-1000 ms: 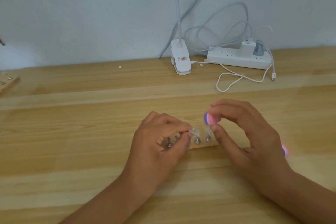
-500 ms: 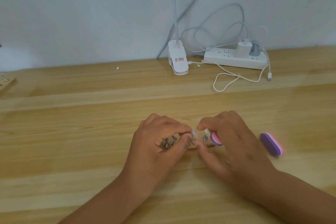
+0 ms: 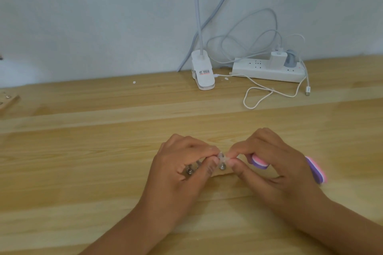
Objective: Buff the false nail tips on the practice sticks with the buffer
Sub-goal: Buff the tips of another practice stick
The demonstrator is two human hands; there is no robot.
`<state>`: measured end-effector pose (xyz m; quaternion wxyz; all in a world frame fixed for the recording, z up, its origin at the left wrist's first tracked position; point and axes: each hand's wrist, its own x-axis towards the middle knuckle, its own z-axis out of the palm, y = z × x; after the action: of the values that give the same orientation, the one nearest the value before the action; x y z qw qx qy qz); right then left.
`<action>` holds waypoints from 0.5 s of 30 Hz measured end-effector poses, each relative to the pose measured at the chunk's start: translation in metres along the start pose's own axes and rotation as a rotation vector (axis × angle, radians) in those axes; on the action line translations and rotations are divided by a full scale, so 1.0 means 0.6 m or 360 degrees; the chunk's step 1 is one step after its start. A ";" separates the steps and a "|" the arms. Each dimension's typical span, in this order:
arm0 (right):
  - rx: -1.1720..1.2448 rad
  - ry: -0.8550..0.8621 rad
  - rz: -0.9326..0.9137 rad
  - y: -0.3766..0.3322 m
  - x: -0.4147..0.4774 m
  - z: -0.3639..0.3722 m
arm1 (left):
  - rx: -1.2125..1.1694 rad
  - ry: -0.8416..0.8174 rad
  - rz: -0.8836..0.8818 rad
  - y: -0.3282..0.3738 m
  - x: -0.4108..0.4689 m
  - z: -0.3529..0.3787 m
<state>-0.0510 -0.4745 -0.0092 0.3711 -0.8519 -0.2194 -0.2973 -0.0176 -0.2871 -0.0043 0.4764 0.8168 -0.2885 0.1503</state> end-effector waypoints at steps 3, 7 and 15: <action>0.0250 -0.0093 0.0069 0.002 0.003 -0.005 | 0.0013 -0.0069 0.0054 -0.001 0.000 0.000; 0.0491 -0.0167 0.0172 0.008 0.005 -0.008 | -0.0006 -0.0116 0.0133 -0.001 0.000 0.000; 0.0743 -0.0239 0.0342 0.013 0.004 -0.012 | -0.0072 -0.0155 0.0099 -0.003 -0.004 0.000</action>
<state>-0.0470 -0.4848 -0.0073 0.5696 -0.7814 -0.2172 -0.1334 -0.0183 -0.2859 -0.0067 0.4754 0.8028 -0.3399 0.1185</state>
